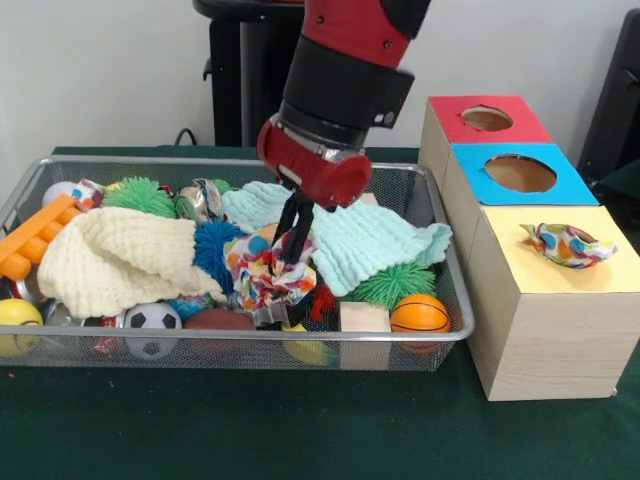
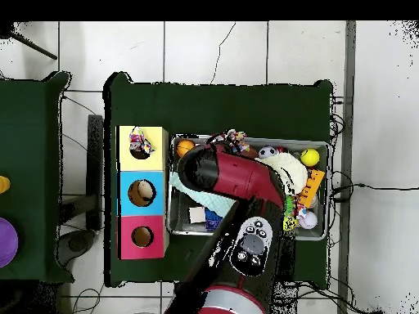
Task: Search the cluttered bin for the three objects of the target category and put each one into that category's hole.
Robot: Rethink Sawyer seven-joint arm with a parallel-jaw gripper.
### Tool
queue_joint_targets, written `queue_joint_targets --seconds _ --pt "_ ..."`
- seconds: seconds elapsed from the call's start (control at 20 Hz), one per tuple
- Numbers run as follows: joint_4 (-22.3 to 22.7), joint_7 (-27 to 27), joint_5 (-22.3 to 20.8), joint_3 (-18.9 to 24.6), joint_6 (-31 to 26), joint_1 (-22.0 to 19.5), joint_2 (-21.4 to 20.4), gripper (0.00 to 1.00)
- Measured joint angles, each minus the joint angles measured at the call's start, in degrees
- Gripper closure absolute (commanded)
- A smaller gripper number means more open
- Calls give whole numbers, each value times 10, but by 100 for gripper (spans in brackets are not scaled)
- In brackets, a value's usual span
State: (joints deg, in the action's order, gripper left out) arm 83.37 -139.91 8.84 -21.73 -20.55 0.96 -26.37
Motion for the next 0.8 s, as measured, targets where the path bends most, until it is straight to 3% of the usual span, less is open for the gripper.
queue_joint_targets --seconds 0.8 --pt "0 0 0 9 -99 7 -93 100"
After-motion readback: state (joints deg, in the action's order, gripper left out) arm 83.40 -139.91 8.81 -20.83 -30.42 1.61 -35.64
